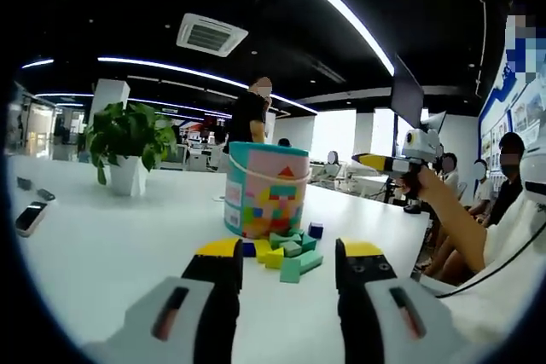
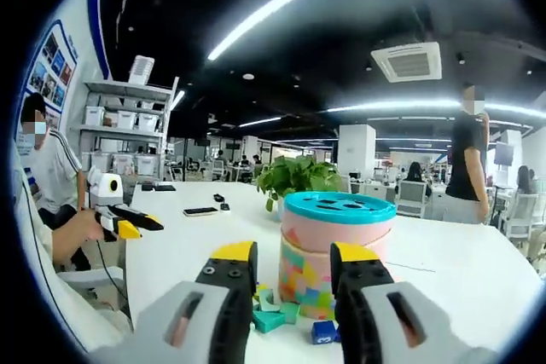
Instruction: Arrange the toys in the designated storage area by placing each visible toy with the group until no toy remains scattered across the table.
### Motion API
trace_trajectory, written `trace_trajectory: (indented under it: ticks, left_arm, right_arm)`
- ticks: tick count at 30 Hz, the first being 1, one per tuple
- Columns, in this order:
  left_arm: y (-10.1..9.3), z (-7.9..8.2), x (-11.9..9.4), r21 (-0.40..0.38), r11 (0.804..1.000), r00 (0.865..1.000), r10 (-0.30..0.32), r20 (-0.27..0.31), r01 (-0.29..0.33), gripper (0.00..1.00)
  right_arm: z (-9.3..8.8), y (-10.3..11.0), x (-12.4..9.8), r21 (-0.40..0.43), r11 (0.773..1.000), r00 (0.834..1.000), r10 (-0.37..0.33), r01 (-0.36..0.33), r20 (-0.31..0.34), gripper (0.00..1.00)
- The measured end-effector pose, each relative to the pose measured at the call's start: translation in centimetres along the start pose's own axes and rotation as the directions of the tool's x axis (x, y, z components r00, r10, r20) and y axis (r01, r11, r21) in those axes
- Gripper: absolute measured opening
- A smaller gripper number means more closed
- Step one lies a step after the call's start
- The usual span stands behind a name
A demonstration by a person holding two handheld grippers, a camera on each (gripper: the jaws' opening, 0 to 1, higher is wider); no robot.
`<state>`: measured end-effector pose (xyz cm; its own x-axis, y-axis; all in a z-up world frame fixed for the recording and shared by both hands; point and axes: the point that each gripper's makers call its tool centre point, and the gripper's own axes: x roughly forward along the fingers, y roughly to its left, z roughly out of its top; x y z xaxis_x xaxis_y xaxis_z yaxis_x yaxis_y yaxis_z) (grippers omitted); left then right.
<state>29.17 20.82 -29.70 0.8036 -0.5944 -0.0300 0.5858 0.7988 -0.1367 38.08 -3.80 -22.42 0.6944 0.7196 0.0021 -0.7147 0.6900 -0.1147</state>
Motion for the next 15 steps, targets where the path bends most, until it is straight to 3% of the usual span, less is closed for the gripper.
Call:
trace_trajectory:
  ticks: [8, 15]
  left_arm:
    - [0.0, -0.3, 0.1, 0.013, 1.0, 1.0, 0.005, -0.016, -0.005, 0.42]
    - [0.0, -0.4, 0.0, 0.018, 1.0, 1.0, 0.006, -0.022, -0.006, 0.42]
  right_arm:
    - [-0.3, 0.2, -1.8, -0.018, 1.0, 1.0, -0.019, 0.02, 0.014, 0.33]
    - [-2.3, -1.2, -2.3, -0.038, 0.996, 0.996, -0.08, 0.079, -0.032, 0.32]
